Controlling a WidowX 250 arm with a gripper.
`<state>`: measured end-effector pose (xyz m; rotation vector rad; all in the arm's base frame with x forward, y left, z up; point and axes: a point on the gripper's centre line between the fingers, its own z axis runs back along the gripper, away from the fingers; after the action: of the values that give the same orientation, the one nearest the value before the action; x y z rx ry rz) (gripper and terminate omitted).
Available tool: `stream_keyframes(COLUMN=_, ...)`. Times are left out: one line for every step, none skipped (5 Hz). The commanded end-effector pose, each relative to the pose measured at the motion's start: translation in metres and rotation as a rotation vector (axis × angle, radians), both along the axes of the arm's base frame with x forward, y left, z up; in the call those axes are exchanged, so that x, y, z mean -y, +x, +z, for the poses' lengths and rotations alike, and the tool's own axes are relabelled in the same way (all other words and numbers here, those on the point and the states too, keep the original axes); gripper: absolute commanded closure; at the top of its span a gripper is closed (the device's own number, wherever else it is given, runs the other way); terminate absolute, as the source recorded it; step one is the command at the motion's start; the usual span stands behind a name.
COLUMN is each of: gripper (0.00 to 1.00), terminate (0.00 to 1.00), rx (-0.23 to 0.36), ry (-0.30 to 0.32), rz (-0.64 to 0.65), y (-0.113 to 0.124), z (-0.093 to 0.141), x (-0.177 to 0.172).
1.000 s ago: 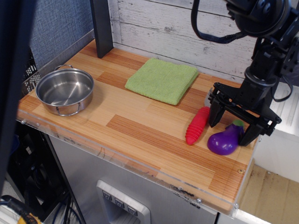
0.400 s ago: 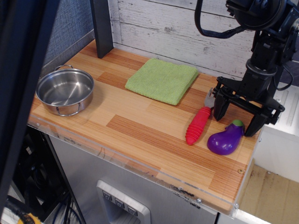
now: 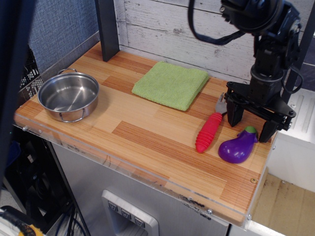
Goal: Move the egg plant and put on top of towel
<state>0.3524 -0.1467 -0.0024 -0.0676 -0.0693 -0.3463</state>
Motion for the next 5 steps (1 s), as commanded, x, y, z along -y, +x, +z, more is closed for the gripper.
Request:
stream_keyframes(gripper=0.00, terminate=0.00, rx=-0.097, ry=-0.030, rz=-0.157, y=-0.0444, z=-0.0391, x=0.0167)
stream_keyframes(gripper=0.00, terminate=0.00, rx=-0.110, ry=-0.029, rz=-0.167, y=-0.0471, z=-0.0393, x=0.0173)
stream_keyframes(gripper=0.00, terminate=0.00, rx=-0.113, ry=-0.042, rz=-0.151, y=-0.0464, z=-0.0373, x=0.0167)
stream_keyframes(gripper=1.00, terminate=0.00, rx=-0.146, ry=-0.011, rz=-0.118, y=-0.0462, z=-0.0375, x=0.0165)
stream_keyframes(gripper=1.00, terminate=0.00, rx=-0.169, ry=0.019, rz=-0.102, y=-0.0453, z=-0.0357, x=0.0181)
